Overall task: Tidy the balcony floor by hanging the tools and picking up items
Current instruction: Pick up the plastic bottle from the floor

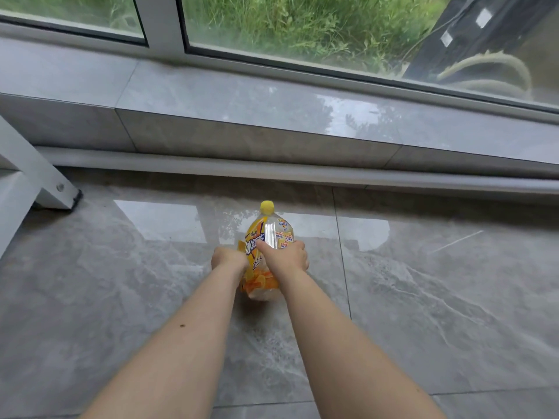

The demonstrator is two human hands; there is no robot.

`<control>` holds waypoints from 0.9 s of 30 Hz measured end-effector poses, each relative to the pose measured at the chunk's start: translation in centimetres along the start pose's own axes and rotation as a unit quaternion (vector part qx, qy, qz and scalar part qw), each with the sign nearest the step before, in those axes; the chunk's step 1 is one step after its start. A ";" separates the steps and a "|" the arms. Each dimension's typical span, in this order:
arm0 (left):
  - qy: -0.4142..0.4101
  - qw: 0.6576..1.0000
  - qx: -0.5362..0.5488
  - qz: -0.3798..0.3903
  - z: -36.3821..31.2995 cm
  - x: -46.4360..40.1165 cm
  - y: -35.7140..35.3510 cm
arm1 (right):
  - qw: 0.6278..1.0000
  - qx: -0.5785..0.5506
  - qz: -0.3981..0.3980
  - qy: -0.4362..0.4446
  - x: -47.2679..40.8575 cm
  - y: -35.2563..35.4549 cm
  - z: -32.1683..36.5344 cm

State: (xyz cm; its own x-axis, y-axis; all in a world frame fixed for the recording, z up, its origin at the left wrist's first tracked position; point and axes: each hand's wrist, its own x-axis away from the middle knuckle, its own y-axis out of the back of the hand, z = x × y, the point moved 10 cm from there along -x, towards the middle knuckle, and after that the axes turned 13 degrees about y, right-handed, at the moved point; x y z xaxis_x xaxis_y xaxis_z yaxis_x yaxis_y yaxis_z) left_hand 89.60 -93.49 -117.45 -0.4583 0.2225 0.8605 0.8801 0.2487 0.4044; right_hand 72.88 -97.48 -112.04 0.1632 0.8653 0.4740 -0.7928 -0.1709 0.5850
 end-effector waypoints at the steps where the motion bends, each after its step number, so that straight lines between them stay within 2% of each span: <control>1: -0.008 1.000 0.000 -0.001 -0.6 0.4 0.0 | 1.000 -0.005 -0.004 0.000 -0.1 0.5 0.2; 8: -0.075 0.997 0.013 -0.028 -5.0 4.1 0.0 | 0.998 -0.057 -0.025 -0.001 -0.5 4.7 2.0; 13: -0.087 0.995 0.039 -0.025 -6.2 8.7 0.2 | 0.995 -0.099 -0.019 -0.029 1.5 8.8 2.8; 18: -0.128 0.988 0.062 -0.052 -8.5 18.0 1.9 | 0.987 -0.153 -0.019 -0.047 5.4 14.9 5.0; 27: -0.133 0.991 0.016 0.006 -9.6 35.3 0.9 | 0.974 -0.201 -0.062 -0.081 14.6 29.0 8.1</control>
State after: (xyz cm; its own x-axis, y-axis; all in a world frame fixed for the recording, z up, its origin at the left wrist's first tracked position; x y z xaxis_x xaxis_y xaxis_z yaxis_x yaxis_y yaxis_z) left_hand 75.42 -94.46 -83.72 -0.4673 0.4649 0.7520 0.8836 0.2733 0.3801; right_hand 57.02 -93.59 -82.79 0.3374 0.7765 0.5323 -0.9215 0.1567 0.3554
